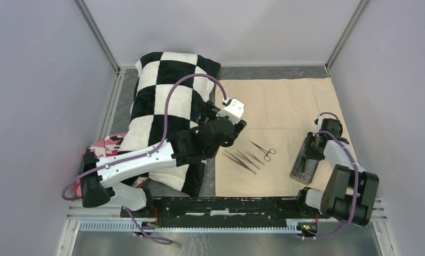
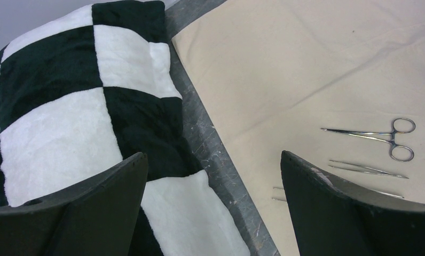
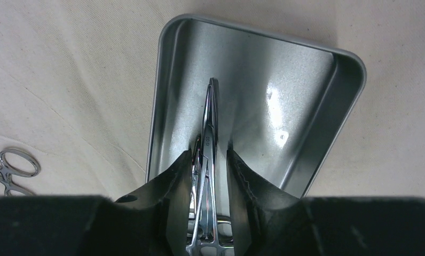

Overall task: Open and lay out the surgical kit
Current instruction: Adjust the medical item in the container.

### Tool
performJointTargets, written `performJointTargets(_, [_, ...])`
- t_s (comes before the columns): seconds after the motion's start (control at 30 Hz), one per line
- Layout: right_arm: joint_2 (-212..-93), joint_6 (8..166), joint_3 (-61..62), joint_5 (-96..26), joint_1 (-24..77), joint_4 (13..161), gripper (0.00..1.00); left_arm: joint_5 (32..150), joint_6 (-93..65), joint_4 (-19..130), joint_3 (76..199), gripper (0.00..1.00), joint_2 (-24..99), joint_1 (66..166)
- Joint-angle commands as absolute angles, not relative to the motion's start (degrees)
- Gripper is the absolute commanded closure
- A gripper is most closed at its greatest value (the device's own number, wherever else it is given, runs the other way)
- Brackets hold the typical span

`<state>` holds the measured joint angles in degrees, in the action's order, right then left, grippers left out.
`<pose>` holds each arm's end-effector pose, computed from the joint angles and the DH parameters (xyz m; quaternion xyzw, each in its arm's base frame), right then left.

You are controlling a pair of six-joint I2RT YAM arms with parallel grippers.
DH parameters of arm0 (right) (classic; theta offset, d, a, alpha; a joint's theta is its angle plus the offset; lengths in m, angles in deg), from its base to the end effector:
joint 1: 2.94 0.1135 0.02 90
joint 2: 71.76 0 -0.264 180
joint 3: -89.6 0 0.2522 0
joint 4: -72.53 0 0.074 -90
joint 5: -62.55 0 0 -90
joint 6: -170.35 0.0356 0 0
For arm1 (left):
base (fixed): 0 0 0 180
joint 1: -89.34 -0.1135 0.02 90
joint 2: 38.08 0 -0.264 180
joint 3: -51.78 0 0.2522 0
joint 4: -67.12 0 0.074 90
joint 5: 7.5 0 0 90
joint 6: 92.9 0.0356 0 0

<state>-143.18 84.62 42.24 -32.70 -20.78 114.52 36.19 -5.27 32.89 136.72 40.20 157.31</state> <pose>0.2015 -0.0614 0.1609 0.1781 0.9609 0.0200 0.2111 0.1380 -0.2724 0.3556 0.2547 0.7714 0.0004 0.5832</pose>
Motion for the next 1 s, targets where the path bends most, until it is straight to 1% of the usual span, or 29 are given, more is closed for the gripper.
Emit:
performJointTargets(0.0, [-144.22,84.67,42.62,-33.60,-20.87,112.92,0.67,36.09,-5.95,34.82,137.11,0.00,39.80,157.48])
performJointTargets(0.07, [-144.53,84.61,42.54,-33.61,-20.89,113.03,0.73,36.09,-5.97,34.82,137.09,0.00,39.79,157.54])
performJointTargets(0.17, [-144.67,84.48,42.14,-33.11,-20.88,113.48,0.84,36.09,-5.95,34.77,137.12,0.00,39.63,157.55])
performJointTargets(0.23, [-144.21,84.39,41.68,-32.18,-20.92,114.03,0.89,36.16,-5.89,34.81,137.09,0.00,39.62,157.54])
performJointTargets(0.4, [-141.90,84.25,40.68,-31.17,-20.91,115.43,0.98,36.34,-5.93,34.82,137.16,0.00,39.53,157.53])
performJointTargets(0.7, [-138.06,84.23,38.89,-29.39,-20.89,118.02,1.00,36.80,-6.02,34.71,137.26,0.00,39.44,157.63])
performJointTargets(0.73, [-137.99,84.23,38.70,-29.51,-20.89,117.84,0.99,36.79,-6.05,34.73,137.26,0.00,39.36,157.66])
performJointTargets(0.87, [-137.93,84.08,38.98,-30.54,-20.87,116.94,0.91,36.79,-5.98,34.66,137.26,0.00,39.18,157.74])
performJointTargets(0.97, [-138.69,84.02,39.82,-31.54,-20.90,116.04,0.88,36.79,-5.96,34.73,137.26,0.00,39.09,157.87])
